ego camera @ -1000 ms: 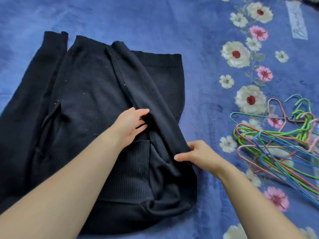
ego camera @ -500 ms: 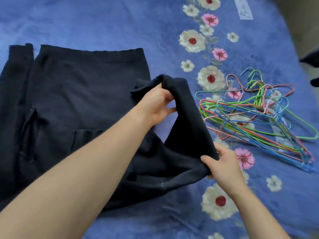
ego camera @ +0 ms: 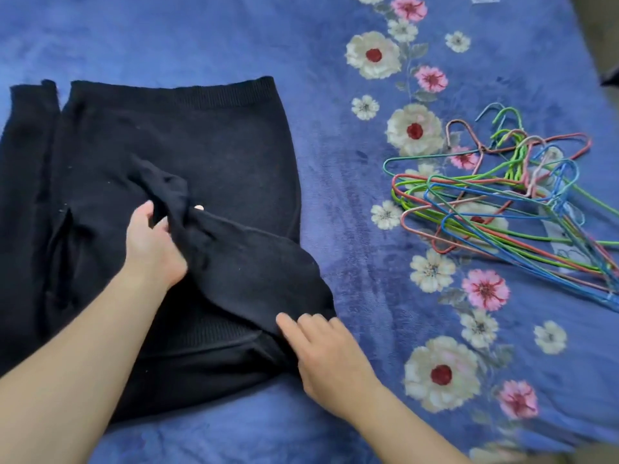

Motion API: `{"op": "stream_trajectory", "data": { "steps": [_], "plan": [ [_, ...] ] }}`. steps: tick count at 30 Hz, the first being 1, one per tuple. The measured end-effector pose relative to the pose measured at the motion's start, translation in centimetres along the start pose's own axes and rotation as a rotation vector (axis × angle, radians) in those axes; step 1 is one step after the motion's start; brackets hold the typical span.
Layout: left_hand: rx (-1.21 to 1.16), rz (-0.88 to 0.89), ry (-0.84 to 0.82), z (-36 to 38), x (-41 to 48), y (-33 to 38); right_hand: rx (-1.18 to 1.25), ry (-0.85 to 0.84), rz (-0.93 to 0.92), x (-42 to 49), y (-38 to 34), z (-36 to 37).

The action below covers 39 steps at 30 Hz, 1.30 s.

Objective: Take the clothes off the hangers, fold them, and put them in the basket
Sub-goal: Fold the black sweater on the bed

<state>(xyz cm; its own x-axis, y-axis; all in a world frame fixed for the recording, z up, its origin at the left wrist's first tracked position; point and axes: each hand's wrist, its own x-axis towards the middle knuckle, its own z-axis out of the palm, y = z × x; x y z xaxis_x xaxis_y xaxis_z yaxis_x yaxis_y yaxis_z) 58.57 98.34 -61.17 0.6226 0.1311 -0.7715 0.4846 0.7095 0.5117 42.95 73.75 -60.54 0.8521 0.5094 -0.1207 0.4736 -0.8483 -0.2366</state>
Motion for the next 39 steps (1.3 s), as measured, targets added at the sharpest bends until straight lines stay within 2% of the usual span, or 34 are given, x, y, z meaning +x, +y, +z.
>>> {"op": "stream_trajectory", "data": {
  "steps": [2,3,5,7,8,10,12,14,16,18,19,21,23,25,27,29,31,33,35,37,39],
  "plan": [
    [0.014,0.111,-0.019,0.6,0.1,0.5,0.052,0.050,0.182,-0.2,0.7,0.3],
    [0.096,0.179,0.009,1.4,0.1,0.5,0.082,0.026,0.297,-0.4,1.0,0.2],
    [0.550,0.307,0.158,2.3,0.1,-0.1,0.150,-0.087,0.448,-0.7,1.5,-0.3],
    [1.033,0.363,0.308,3.0,0.0,-0.4,0.248,-0.165,0.482,-1.0,2.0,-0.5],
    [1.067,0.387,0.328,3.3,0.5,0.0,0.273,-0.154,0.473,-1.1,2.2,-0.6],
    [0.886,0.355,0.288,4.6,1.2,2.1,0.254,-0.037,0.468,-1.2,2.6,-1.2],
    [0.385,0.248,0.056,6.9,0.8,4.9,0.244,0.122,0.520,-1.4,2.7,-2.2],
    [0.078,0.263,-0.202,9.6,-0.8,7.6,0.179,0.237,0.474,-2.1,2.6,-2.4],
    [0.018,0.320,-0.335,12.0,-2.7,9.8,0.118,0.290,0.362,-2.2,1.8,-2.4],
    [-0.049,0.331,-0.403,12.4,-3.1,10.8,0.056,0.259,0.256,-1.7,1.0,-1.8],
    [-0.089,0.321,-0.386,12.0,-2.8,11.2,0.040,0.203,0.219,-1.3,0.5,-1.5],
    [-0.071,0.290,-0.174,9.4,-0.9,11.0,0.030,0.079,0.132,-0.5,-0.6,-1.1],
    [0.114,0.194,0.031,5.3,1.5,9.9,0.061,-0.051,0.011,-0.2,-1.7,-0.6],
    [0.298,0.055,0.108,1.3,2.5,7.9,0.143,-0.134,-0.040,-0.3,-2.1,-0.5],
    [0.323,0.023,0.131,-1.5,3.2,6.3,0.334,-0.146,0.088,-0.2,-2.1,-1.0],
    [0.290,0.060,0.114,-2.9,3.3,4.9,0.607,-0.057,0.361,0.9,-1.5,-1.9],
    [0.272,0.117,0.131,-3.1,2.2,3.7,0.747,0.119,0.647,2.9,-0.1,-1.9],
    [0.394,0.152,0.177,-2.7,0.2,1.6,0.891,0.134,0.831,5.4,1.3,-2.1],
    [0.493,0.172,0.226,-2.1,-2.5,-1.0,1.074,-0.015,0.844,7.5,2.0,-2.3],
    [0.576,0.257,0.310,-1.2,-6.0,-3.4,1.071,-0.192,0.747,8.7,1.8,-2.4],
    [0.631,0.305,0.330,-0.8,-8.8,-6.1,1.060,-0.217,0.697,8.9,1.9,-2.6]
  ]
}}
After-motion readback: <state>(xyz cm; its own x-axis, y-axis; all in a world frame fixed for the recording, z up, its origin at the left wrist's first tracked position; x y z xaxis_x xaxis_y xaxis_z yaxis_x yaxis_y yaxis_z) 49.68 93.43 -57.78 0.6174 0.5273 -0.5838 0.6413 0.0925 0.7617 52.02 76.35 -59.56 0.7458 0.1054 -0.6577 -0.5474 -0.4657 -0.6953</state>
